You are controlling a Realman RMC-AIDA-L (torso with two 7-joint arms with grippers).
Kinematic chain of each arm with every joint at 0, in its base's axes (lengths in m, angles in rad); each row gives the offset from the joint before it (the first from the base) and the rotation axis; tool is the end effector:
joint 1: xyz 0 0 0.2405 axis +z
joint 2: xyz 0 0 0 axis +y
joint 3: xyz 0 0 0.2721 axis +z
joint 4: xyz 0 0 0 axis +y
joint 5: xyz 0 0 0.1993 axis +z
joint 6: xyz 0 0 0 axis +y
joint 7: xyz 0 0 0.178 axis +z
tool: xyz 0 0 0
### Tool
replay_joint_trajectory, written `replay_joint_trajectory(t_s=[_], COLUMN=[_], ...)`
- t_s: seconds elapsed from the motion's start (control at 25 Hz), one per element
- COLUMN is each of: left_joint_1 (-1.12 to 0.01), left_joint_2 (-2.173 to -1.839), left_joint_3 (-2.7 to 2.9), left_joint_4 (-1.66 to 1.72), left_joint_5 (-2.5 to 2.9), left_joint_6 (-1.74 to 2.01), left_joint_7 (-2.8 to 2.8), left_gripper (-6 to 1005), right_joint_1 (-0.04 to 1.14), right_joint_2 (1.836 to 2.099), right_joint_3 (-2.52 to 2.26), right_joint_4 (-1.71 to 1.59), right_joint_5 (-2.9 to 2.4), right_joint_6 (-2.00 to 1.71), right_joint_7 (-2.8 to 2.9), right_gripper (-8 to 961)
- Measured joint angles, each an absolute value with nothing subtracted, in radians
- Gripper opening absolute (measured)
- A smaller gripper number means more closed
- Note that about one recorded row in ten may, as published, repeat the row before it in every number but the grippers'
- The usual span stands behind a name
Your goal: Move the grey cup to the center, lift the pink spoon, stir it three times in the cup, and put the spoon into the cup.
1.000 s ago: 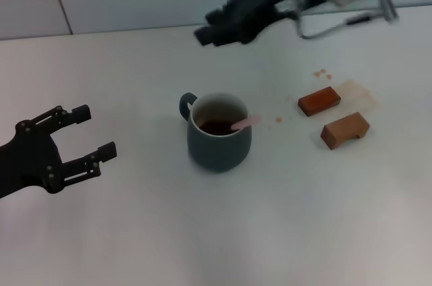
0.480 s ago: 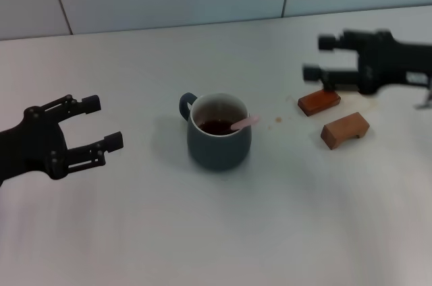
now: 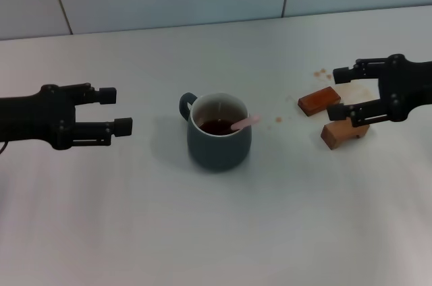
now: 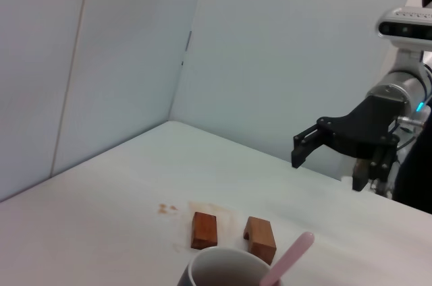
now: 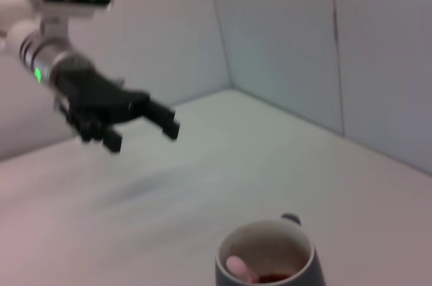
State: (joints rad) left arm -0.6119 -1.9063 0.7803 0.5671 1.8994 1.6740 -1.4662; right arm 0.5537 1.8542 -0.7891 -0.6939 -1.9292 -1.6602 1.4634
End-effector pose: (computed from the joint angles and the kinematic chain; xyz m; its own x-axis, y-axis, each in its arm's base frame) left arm -0.2414 0.3570 0.0121 0.8033 0.3430 0.4868 0.4147 -0.9089 -0.0439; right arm 0.2660 0.3599 0.0477 0.8720 -0.2848 -0.3982 -0.3793 -0.9073 -0.1816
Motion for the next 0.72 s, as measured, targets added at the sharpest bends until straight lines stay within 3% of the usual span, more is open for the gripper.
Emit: replay_joint_trajectory(t_s=[0.72], left_joint_1=[-0.624], left_joint_2=[-1.896], left_joint_3=[0.759], left_joint_4=[0.608], left_joint_5=[1.974], left_joint_6=[1.654], left_joint_7=[-1.494], left_gripper=[829], right_joint_1=[0.581], right_joint_2=[1.867], right_joint_3=[-0.784], right_joint_4=[-0.697], right_joint_5=[-2.012], right_joint_6=[-1.650], right_joint_7=[1.468], right_gripper=[837])
